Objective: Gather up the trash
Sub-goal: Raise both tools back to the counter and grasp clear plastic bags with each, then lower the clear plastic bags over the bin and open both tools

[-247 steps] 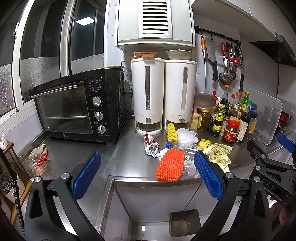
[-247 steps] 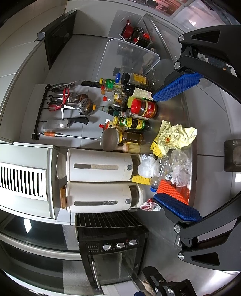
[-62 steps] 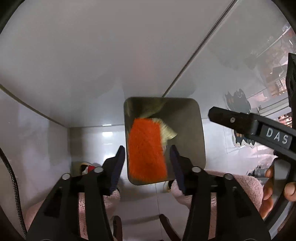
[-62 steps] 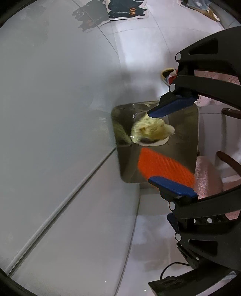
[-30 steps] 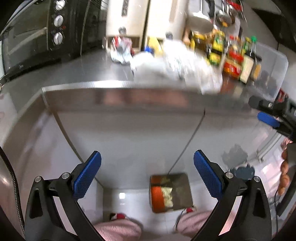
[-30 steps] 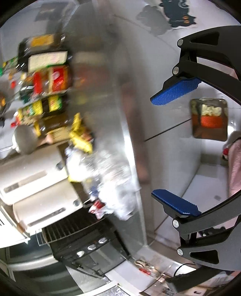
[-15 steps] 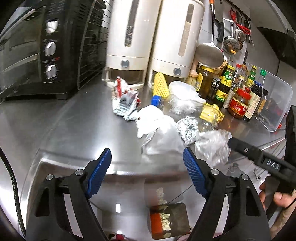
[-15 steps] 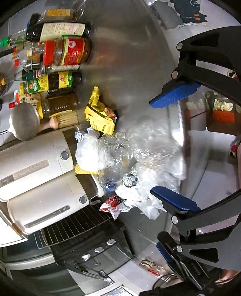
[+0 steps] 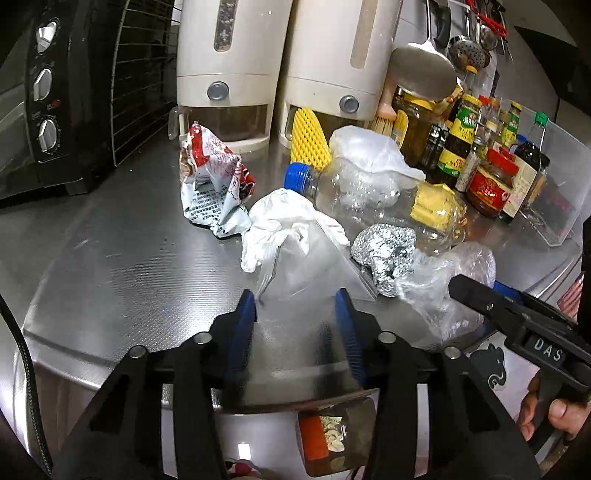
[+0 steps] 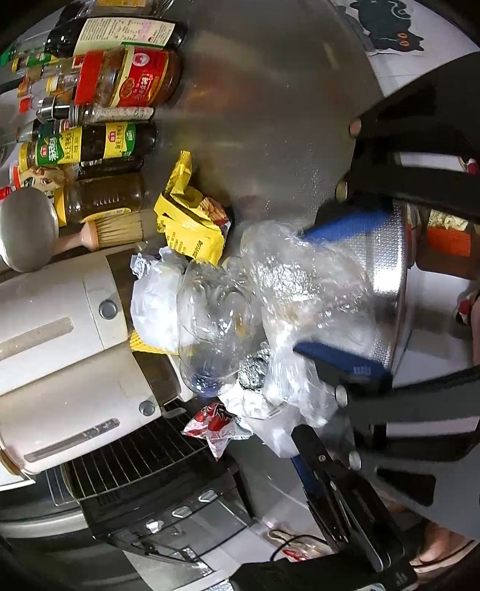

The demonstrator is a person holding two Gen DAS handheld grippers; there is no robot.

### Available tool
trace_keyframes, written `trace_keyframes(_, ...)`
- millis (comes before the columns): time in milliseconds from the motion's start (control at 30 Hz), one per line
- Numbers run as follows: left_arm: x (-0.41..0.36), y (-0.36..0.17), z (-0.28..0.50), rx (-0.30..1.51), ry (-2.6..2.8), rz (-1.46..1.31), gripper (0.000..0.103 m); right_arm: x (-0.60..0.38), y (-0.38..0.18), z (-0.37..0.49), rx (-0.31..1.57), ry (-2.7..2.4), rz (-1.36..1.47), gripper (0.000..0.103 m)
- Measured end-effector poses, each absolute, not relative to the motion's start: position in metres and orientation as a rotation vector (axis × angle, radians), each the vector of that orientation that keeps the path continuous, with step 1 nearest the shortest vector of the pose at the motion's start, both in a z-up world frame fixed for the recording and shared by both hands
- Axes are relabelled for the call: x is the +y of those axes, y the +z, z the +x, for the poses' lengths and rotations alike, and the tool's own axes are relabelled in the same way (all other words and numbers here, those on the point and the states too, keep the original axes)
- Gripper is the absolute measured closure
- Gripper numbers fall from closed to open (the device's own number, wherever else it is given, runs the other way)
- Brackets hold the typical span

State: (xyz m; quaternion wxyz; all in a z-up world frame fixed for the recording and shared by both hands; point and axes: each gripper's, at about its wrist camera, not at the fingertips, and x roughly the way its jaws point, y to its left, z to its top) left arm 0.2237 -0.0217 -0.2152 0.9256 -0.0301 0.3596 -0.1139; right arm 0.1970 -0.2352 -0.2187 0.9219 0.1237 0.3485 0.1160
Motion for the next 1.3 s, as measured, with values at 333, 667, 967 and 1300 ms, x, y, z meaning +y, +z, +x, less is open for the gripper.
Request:
trace_keyframes(333,-0.018,-0.215,0.228,0.739,-0.256,-0.060,0.096,-0.233,-0.214,0.192,0.707,0.261,0.254,0.086)
trace_keyframes(667,-0.023,-0.200,0.203,0.693,-0.258,-0.029,0.103,-0.241,-0.200,0.169,0.677,0.261,0.273,0.089)
trace_keyframes(967,-0.027,-0.196,0.148,0.688,-0.232,-0.024,0.103,-0.251,-0.204,0.135,0.688,0.258,0.293,0.091)
trace_keyframes(1300,-0.035,-0.227,0.088,0.716,-0.254,-0.017,0.103,-0.258,-0.224,0.082,0.714,0.258,0.255,0.092)
